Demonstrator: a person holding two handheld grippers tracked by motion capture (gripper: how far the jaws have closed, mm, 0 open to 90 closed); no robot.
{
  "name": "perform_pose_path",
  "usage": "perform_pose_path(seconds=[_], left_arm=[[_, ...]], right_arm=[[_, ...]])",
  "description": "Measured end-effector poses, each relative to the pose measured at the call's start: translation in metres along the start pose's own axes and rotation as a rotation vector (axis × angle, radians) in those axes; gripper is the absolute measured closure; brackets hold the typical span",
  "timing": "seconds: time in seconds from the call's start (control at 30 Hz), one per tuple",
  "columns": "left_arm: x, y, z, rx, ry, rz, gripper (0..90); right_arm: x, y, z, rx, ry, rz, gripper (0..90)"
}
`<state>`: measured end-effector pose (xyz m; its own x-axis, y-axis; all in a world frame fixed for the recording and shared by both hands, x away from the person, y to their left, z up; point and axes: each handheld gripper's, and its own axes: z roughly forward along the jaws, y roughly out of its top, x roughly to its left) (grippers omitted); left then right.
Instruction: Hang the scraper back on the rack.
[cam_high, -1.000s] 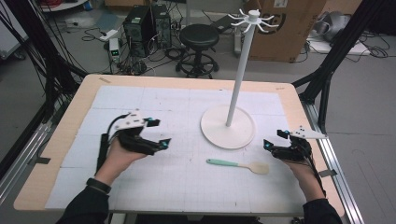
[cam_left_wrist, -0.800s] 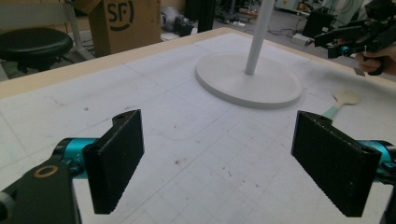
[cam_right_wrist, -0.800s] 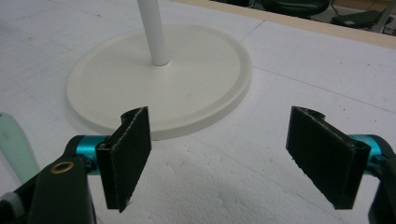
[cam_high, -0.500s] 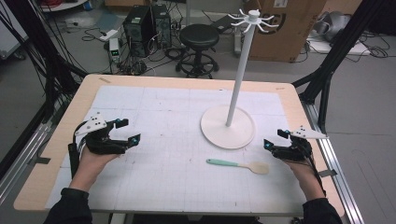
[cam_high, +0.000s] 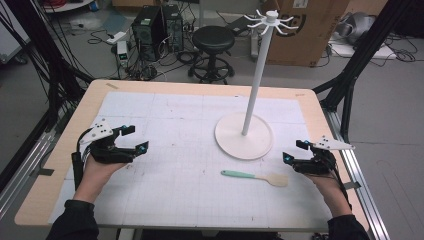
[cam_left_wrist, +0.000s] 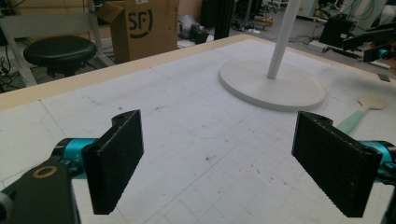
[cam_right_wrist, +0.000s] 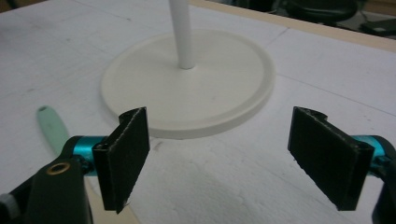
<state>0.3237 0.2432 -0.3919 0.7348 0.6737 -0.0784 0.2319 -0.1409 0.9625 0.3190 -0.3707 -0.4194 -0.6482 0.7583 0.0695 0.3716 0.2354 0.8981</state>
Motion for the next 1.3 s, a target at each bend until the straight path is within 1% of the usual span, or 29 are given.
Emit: perform_pose_path(seconds=[0.07, 0.13, 0.17, 0.23, 0.27, 0.3, 0.37, 0.4, 0.43, 0.47, 0.53, 0.57, 0.6, 0.67, 0.7, 0.73, 0.77, 0.87, 0.93, 0.97, 1.0, 1.03, 1.07, 1.17, 1.27, 1.3], left_arm=[[0.000, -0.001, 0.001, 0.008, 0.002, 0.002, 17.4], [0.000, -0.002, 0.002, 0.019, -0.003, -0.002, 17.4], [0.000, -0.002, 0.003, 0.026, -0.005, -0.001, 17.4], [-0.001, -0.003, 0.004, 0.038, -0.004, 0.011, 17.4], [-0.001, -0.003, 0.005, 0.043, -0.003, 0.014, 17.4], [-0.002, -0.003, 0.006, 0.046, -0.005, 0.017, 17.4], [-0.002, -0.003, 0.006, 0.050, -0.009, 0.024, 17.4], [-0.003, -0.003, 0.006, 0.048, -0.013, 0.025, 17.4], [-0.003, -0.003, 0.007, 0.048, -0.012, 0.027, 17.4], [-0.003, -0.003, 0.007, 0.049, -0.008, 0.029, 17.4], [-0.003, -0.003, 0.007, 0.051, -0.010, 0.028, 17.4], [-0.003, -0.003, 0.007, 0.054, -0.011, 0.030, 17.4], [-0.003, -0.003, 0.007, 0.057, -0.009, 0.031, 17.6], [-0.003, -0.003, 0.007, 0.061, -0.008, 0.031, 17.6], [-0.003, -0.004, 0.007, 0.062, -0.009, 0.030, 17.6], [-0.003, -0.004, 0.008, 0.066, -0.009, 0.030, 17.6], [-0.004, -0.005, 0.009, 0.074, -0.007, 0.032, 17.8], [-0.005, -0.006, 0.011, 0.093, -0.007, 0.046, 17.8], [-0.006, -0.006, 0.012, 0.098, -0.012, 0.054, 17.9], [-0.006, -0.006, 0.012, 0.097, -0.015, 0.051, 17.9], [-0.006, -0.006, 0.012, 0.095, -0.020, 0.056, 17.9], [-0.007, -0.006, 0.012, 0.093, -0.020, 0.055, 17.9], [-0.007, -0.006, 0.012, 0.093, -0.020, 0.056, 17.9], [-0.007, -0.006, 0.012, 0.095, -0.020, 0.054, 17.9], [-0.007, -0.006, 0.012, 0.096, -0.019, 0.054, 17.8], [-0.007, -0.006, 0.012, 0.095, -0.020, 0.055, 17.8]], right_arm=[[0.002, 0.000, 0.001, -0.001, 0.033, -0.012, 23.3], [0.005, 0.000, 0.003, 0.007, 0.079, -0.021, 24.7], [0.008, 0.000, 0.007, 0.021, 0.113, -0.043, 26.2], [0.012, -0.001, 0.010, 0.042, 0.135, -0.055, 26.9], [0.012, -0.001, 0.010, 0.042, 0.135, -0.055, 26.9], [0.015, -0.002, 0.014, 0.058, 0.164, -0.075, 28.0], [0.016, -0.002, 0.015, 0.064, 0.169, -0.079, 28.4], [0.018, -0.003, 0.018, 0.076, 0.190, -0.092, 30.9], [0.018, -0.003, 0.018, 0.076, 0.190, -0.092, 30.9], [0.021, -0.004, 0.020, 0.088, 0.211, -0.101, 32.4], [0.024, -0.005, 0.023, 0.105, 0.234, -0.109, 34.6], [0.024, -0.005, 0.023, 0.105, 0.234, -0.109, 34.6], [0.026, -0.006, 0.026, 0.120, 0.244, -0.124, 35.3], [0.029, -0.007, 0.029, 0.138, 0.261, -0.135, 36.5], [0.030, -0.008, 0.030, 0.146, 0.270, -0.138, 37.1], [0.030, -0.008, 0.030, 0.146, 0.270, -0.138, 37.1], [0.032, -0.009, 0.032, 0.161, 0.283, -0.151, 38.6], [0.035, -0.010, 0.035, 0.178, 0.303, -0.160, 41.3], [0.036, -0.011, 0.036, 0.183, 0.307, -0.162, 42.5], [0.037, -0.011, 0.037, 0.190, 0.314, -0.166, 43.4], [0.037, -0.011, 0.038, 0.194, 0.317, -0.170, 44.2], [0.039, -0.012, 0.040, 0.202, 0.330, -0.173, 46.3], [0.039, -0.012, 0.040, 0.202, 0.330, -0.173, 46.3], [0.041, -0.013, 0.042, 0.210, 0.344, -0.193, 51.5], [0.043, -0.013, 0.043, 0.218, 0.352, -0.196, 53.4], [0.044, -0.013, 0.044, 0.223, 0.364, -0.204, 55.2]])
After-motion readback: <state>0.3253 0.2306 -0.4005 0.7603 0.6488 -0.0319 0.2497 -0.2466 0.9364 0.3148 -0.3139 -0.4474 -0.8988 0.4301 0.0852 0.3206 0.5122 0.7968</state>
